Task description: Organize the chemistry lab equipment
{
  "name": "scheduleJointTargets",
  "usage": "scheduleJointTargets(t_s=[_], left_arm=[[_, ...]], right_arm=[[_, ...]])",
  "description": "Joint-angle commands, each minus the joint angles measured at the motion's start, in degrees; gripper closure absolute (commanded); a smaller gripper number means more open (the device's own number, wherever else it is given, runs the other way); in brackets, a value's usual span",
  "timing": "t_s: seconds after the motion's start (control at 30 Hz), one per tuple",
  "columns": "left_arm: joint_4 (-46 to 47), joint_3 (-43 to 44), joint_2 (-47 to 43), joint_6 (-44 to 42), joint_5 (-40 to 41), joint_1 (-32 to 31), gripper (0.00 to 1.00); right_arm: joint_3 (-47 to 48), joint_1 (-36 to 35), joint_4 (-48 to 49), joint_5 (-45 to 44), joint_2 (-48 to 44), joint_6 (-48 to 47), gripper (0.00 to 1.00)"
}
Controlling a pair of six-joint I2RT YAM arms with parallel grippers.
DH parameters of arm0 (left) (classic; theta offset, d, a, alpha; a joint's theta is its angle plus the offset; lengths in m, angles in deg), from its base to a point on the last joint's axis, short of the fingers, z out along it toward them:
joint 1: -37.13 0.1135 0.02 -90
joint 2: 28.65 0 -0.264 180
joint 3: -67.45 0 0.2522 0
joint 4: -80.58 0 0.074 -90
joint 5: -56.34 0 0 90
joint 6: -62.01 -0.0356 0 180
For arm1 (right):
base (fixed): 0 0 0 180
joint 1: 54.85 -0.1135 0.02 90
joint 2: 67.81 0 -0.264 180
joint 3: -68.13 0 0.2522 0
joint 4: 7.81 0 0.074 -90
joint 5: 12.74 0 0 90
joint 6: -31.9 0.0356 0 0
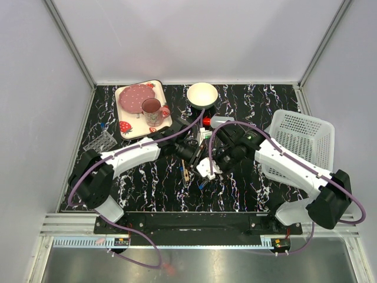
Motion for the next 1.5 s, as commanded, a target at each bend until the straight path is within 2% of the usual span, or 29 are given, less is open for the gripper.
scheduleJointTargets(t_s=[0.0,0.1,0.23,0.27,0.4,0.47,0.5,0.57,0.63,0.7,0.73,0.77,0.9,1.03,1.17,1.37,1.47], left_arm=[[3.9,1.8,-0.5,0.5,-1.9,-0.2,0.82],[4.1,1.7,-1.0,0.7,-2.0,-0.1,0.78],[4.7,1.3,-2.3,1.3,-1.3,0.0,0.62],[5.2,1.0,-3.3,1.5,-0.9,0.1,0.55],[6.0,-0.8,-8.6,2.6,3.6,2.5,0.37],[5.2,-2.2,-12.6,2.6,7.6,3.8,0.32],[4.3,-2.5,-14.1,2.0,11.8,5.1,0.26],[2.0,-3.5,-19.1,0.9,16.7,5.8,0.23],[1.6,-5.4,-23.0,0.3,25.6,6.3,0.15],[4.3,-7.9,-29.2,2.0,30.5,6.7,0.11],[6.3,-11.4,-31.4,3.3,33.4,7.0,0.03],[11.3,-13.3,-35.5,4.7,34.2,7.3,0.01],[21.4,-21.3,-40.9,12.9,34.3,8.8,0.01],[30.7,-27.2,-40.6,20.1,31.4,8.9,0.01],[39.8,-32.4,-41.5,24.4,32.8,8.8,0.01],[41.4,-34.7,-44.2,26.4,42.6,7.7,0.01],[41.5,-34.1,-42.7,26.3,45.7,5.7,0.01]], right_arm=[[-0.7,-0.9,1.4,-1.5,-0.5,0.2,0.71],[-0.6,-0.9,1.5,-1.7,-0.6,0.9,0.80],[0.2,-0.9,2.1,-1.0,-1.0,3.0,0.86],[0.2,-0.8,2.1,-0.4,-1.1,3.7,0.87],[-0.4,-0.9,2.6,2.2,-2.1,9.8,0.87],[-1.2,-0.9,3.1,4.9,-3.2,12.4,0.88],[-1.6,-0.8,3.5,5.9,-3.5,15.7,0.88],[-2.7,-0.7,5.0,8.2,-4.8,19.0,0.88],[-3.9,-0.7,7.5,9.1,-5.7,24.5,0.88],[-4.7,1.2,9.6,11.6,-6.4,29.8,0.88],[-5.5,2.4,11.4,13.0,-7.0,31.3,0.87],[-6.0,5.4,12.4,15.8,-7.1,32.8,0.87],[-8.2,9.3,18.0,20.9,-8.5,42.3,0.87],[-11.8,12.1,25.8,24.6,-9.2,50.2,0.86],[-14.7,14.7,33.1,26.8,-9.2,57.7,0.86],[-17.8,16.6,40.9,28.3,-8.4,66.0,0.85],[-18.1,17.0,43.7,29.1,-7.1,69.3,0.85]])
